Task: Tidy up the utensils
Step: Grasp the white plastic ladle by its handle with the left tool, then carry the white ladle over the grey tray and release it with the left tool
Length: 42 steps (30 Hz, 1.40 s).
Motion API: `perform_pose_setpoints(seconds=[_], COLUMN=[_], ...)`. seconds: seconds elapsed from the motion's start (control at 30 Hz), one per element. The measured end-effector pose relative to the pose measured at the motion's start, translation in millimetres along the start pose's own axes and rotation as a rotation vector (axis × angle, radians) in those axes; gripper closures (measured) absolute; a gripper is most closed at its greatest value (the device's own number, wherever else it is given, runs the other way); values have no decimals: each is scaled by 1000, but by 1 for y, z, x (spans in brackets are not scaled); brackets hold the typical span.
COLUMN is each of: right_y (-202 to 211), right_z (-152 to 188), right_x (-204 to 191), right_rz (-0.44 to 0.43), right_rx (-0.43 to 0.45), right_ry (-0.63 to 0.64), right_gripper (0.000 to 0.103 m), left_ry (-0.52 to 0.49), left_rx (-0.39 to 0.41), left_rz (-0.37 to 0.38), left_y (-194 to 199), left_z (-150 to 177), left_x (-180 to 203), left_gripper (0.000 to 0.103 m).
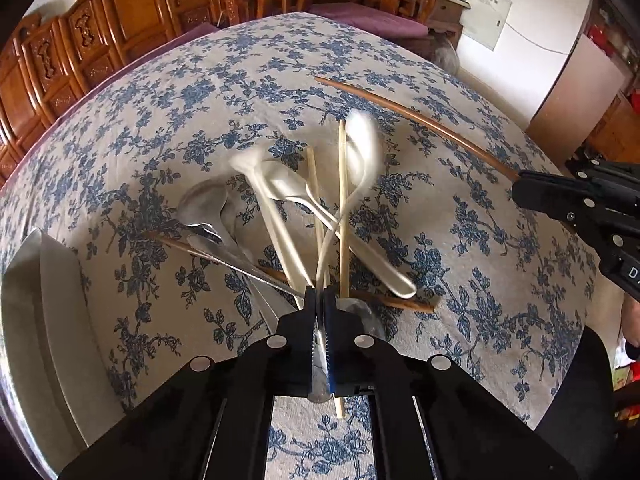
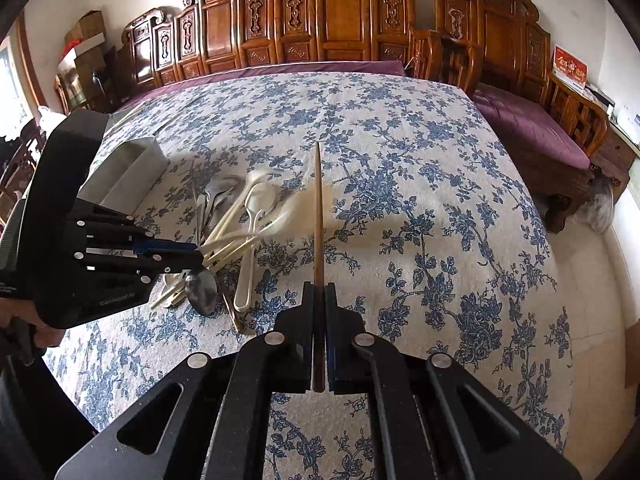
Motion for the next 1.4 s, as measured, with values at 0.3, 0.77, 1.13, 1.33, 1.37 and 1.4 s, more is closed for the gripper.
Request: perform_pose_setpoints(seconds=[0.3,0.77,1.13,1.33,1.37,1.4], right_y=[5,35,42,35,34,33], right_z=[-1,-29,-46,-54,-55,-55], right_x=[-9,-57,-139,-182,-189,-194], right_rz=[-10,-46,-121,-165,-171,-176], right_rx=[13,98,106,86,81,76], right_ry=[13,30,87,99,102,105], right_gripper=[97,97,97,97,97,97], left_ry=[62,142,285,394,405,421], left_rx=[56,140,152,120,115,104], left_rz=[-1,-65,-186,-237,-243,-250], left_y=[27,98,149,150,149,146], left_z=[6,30,78,103,106,109], left_x=[0,-36,-120,-164,-168,-175], left_gripper=[100,100,100,100,100,100])
Point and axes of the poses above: each gripper's, at about its wrist camera, not at the fingertips, and y roughly against the way its jaws point, x to its right, z to its underside, the point moved 2 cm from there along -y, roughly the way its jaws point, and after that the axes turned 10 degrees about z, right-handed, at the moved point
